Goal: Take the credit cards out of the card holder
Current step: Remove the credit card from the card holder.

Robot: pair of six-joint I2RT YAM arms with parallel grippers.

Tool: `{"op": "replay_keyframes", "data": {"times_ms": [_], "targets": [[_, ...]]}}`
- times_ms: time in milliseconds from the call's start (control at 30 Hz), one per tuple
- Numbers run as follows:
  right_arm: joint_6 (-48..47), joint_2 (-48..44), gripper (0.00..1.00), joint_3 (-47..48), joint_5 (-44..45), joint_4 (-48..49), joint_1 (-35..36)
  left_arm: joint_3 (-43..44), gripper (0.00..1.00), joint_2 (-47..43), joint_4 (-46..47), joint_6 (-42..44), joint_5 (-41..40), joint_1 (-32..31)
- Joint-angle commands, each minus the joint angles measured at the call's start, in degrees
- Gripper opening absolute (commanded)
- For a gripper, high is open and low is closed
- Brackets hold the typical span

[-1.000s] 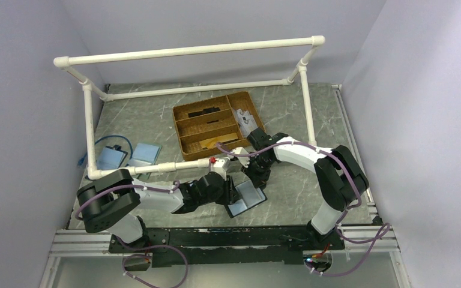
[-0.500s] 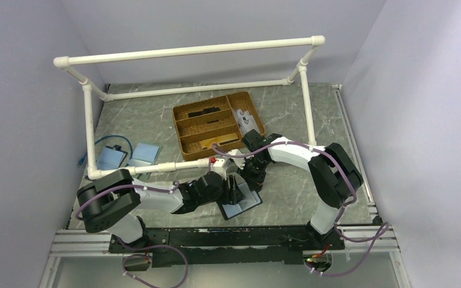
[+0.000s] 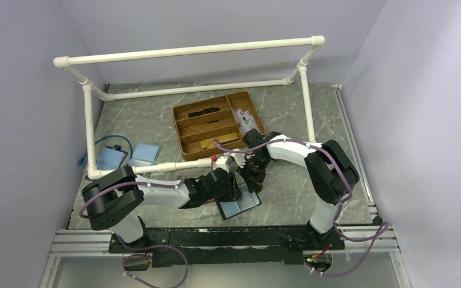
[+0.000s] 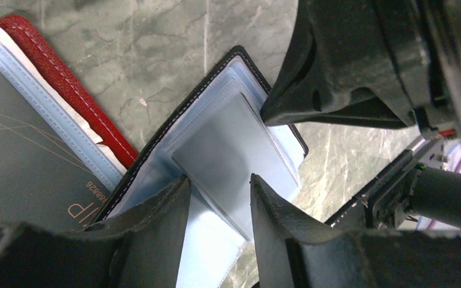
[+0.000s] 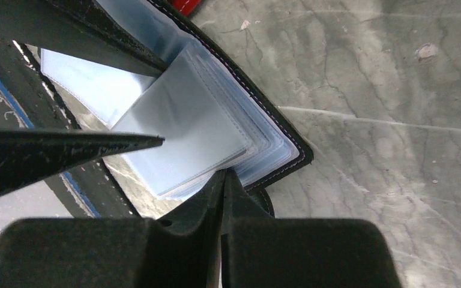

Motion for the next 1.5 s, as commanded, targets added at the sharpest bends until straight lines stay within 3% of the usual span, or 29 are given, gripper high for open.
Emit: {"op": "replay_keyframes", "data": {"times_ms": [0, 233, 500, 733, 1000, 1367, 1400, 1467], "targets": [[0.6, 1.1, 0.04, 1.2, -9.1, 1.6, 1.5, 2.4, 0.40, 4.0, -6.8, -0.9, -2.1, 0.2], [1.0, 0.0, 0.06, 1.3, -7.5, 2.0, -0.3, 3.7, 0.00, 5.0, -12.7, -1.7, -3.8, 0.2], [-0.4, -3.2, 0.08, 0.9, -10.0, 1.4, -2.4, -0.4, 0.00, 1.4, -8.3, -2.5, -3.4, 0.8], [0.0, -3.1, 0.08, 0.4, -8.5, 2.1, -2.4, -6.4, 0.00, 0.1, 5.2, -3.0, 2.1, 2.6], [2.5, -1.3, 0.01, -0.5, -2.0, 4.8, -2.0, -7.0, 0.00, -1.2, 5.8, -2.3, 2.5, 2.9], [0.8, 1.4, 0.00, 0.3, -5.9, 2.6, 1.8, -8.3, 0.00, -2.6, 8.6, -2.0, 3.3, 3.2], [0.8, 1.7, 0.00, 0.4, -7.1, 2.3, 1.9, -8.6, 0.03, -3.0, 9.5, -1.8, 3.6, 3.2], [1.2, 2.4, 0.00, 0.7, -9.5, 2.1, 1.9, -9.7, 0.18, -3.8, 12.1, -1.0, 4.5, 3.3]]}}
